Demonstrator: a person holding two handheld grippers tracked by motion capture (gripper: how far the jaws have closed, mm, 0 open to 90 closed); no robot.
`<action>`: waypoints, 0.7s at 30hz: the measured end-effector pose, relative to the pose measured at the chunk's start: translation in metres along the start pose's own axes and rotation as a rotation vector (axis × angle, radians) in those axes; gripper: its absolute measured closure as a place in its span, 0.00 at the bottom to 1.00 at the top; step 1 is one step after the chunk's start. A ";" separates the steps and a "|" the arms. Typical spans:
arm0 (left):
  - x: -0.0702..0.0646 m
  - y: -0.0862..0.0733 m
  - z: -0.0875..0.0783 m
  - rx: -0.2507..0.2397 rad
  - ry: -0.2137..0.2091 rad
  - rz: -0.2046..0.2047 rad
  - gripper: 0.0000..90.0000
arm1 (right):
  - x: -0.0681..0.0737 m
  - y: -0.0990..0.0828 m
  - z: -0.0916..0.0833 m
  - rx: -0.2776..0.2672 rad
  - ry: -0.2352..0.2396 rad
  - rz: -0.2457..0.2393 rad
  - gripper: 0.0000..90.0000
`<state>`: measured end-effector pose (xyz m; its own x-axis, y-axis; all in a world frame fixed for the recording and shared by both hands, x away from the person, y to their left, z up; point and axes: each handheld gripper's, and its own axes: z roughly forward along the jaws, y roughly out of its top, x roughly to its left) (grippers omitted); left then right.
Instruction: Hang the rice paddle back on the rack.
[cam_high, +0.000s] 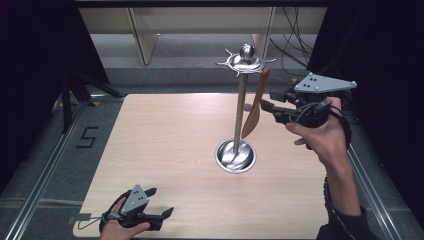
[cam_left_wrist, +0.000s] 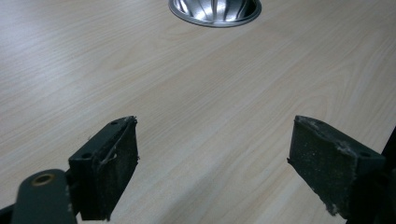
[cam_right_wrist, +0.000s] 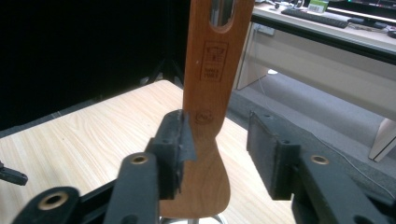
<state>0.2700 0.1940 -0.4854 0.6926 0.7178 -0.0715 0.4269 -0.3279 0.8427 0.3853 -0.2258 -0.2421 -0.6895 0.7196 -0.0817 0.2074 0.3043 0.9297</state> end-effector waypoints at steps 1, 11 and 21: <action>0.000 0.000 0.000 0.001 0.001 0.002 0.17 | 0.000 -0.001 -0.002 -0.003 -0.002 0.000 0.60; 0.001 0.000 0.000 0.000 0.001 0.017 0.17 | 0.005 -0.019 -0.015 0.002 -0.014 0.003 0.51; 0.002 0.001 0.000 -0.002 -0.004 0.017 0.17 | 0.005 -0.054 -0.020 0.003 -0.015 0.004 0.48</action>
<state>0.2718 0.1950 -0.4849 0.7019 0.7099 -0.0588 0.4139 -0.3393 0.8447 0.3568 -0.2515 -0.2850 -0.6786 0.7298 -0.0834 0.2121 0.3034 0.9290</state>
